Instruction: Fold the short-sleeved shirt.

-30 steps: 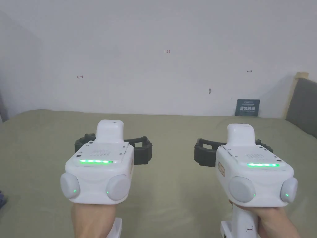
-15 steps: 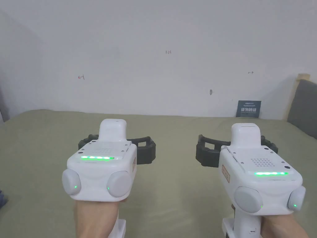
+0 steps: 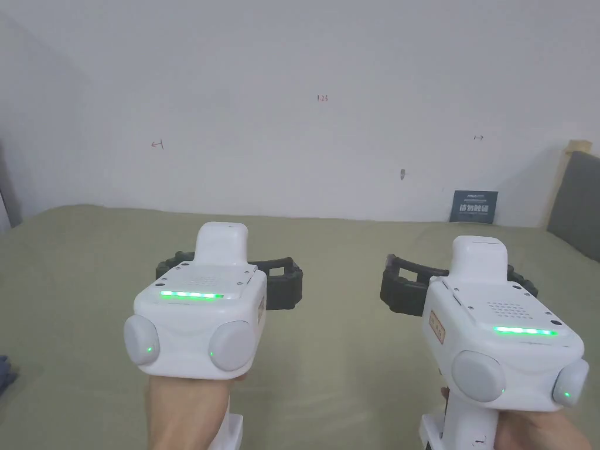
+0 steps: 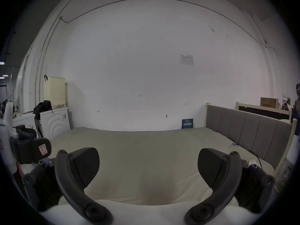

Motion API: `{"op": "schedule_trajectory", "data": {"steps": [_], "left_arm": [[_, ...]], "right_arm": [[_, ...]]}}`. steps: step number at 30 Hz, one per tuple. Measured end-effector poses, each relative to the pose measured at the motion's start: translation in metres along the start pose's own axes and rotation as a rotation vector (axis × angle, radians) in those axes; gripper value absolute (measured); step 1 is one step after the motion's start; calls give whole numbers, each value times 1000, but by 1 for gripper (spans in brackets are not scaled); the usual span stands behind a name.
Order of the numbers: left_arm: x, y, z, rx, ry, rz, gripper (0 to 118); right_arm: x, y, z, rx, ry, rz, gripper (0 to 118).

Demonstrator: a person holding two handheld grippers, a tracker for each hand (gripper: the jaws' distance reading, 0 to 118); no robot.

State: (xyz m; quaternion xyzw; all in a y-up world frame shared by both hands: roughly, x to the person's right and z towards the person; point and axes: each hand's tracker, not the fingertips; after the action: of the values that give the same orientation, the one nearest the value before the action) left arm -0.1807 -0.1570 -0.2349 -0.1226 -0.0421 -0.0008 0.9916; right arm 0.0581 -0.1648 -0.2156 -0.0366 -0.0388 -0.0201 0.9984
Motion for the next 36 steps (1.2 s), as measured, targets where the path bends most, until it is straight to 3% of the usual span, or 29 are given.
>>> {"op": "schedule_trajectory", "data": {"steps": [8, 15, 36], "left_arm": [[-2, -3, 2, 9, 12, -19, 118], [-1, -6, 3, 1, 4, -21, 118], [-3, -2, 6, 23, 1, -10, 118]], "right_arm": [[-8, -3, -1, 2, -37, 56, 118], [-10, -2, -2, -6, -39, 46, 118], [-16, -5, -2, 11, -46, 119, 118]]}}
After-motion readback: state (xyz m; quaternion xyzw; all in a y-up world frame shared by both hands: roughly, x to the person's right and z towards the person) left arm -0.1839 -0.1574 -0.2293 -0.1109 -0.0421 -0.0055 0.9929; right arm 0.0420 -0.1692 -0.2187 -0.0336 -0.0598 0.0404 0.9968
